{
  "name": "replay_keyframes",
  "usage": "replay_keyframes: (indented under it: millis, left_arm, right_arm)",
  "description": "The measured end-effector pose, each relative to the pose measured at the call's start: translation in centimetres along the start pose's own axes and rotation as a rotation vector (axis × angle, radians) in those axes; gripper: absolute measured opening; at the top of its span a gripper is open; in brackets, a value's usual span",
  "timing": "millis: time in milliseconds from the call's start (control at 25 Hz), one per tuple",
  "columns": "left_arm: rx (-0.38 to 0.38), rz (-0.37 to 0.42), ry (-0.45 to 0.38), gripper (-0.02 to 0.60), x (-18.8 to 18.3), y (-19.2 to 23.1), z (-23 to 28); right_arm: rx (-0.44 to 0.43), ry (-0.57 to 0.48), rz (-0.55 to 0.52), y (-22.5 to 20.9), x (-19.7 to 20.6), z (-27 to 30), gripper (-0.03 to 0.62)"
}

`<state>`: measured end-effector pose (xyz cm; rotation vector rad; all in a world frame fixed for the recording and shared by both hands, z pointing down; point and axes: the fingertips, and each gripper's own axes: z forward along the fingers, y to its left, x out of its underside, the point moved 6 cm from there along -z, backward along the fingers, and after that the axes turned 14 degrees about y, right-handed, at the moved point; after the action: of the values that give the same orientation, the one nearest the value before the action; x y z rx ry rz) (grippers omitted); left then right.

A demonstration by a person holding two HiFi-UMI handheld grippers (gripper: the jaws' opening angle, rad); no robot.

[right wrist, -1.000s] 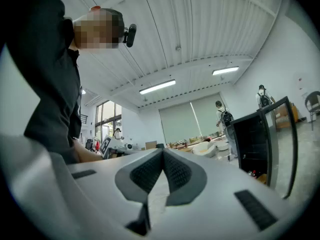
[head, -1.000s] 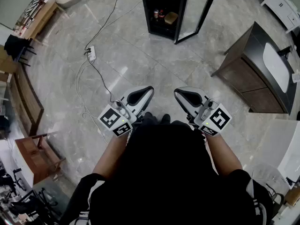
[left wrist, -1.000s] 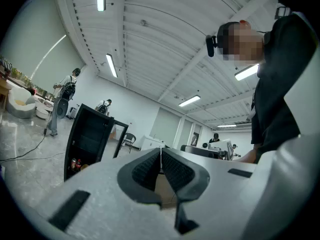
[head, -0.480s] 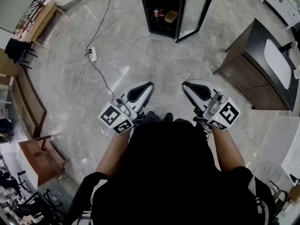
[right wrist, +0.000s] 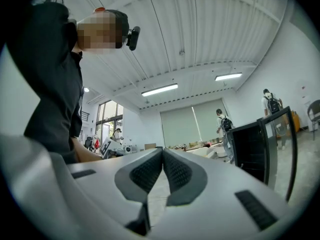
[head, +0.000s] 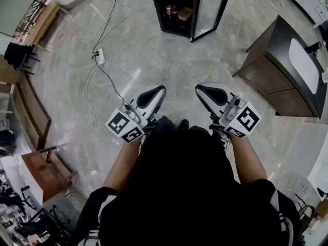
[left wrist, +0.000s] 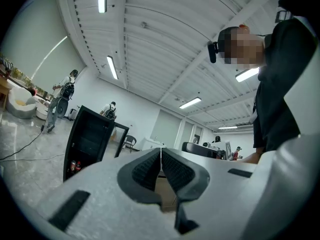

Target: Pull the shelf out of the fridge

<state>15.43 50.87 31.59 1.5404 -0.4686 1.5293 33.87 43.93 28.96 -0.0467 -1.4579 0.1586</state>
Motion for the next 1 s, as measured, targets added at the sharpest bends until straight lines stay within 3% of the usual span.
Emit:
replay_keyframes:
  millis: [480, 1000]
  left_arm:
    - [-0.036, -0.041, -0.014, 0.026, 0.0, 2.9, -0.9]
    - [-0.021, -0.058, -0.038, 0.026, -2.5, 11.6, 1.2]
  right_arm:
    - [0.014, 0.039, 0.028, -1.5, 0.4, 1.6, 0.026]
    - [0.032, 0.080, 0.037, -7.1, 0.1, 7.0, 0.026]
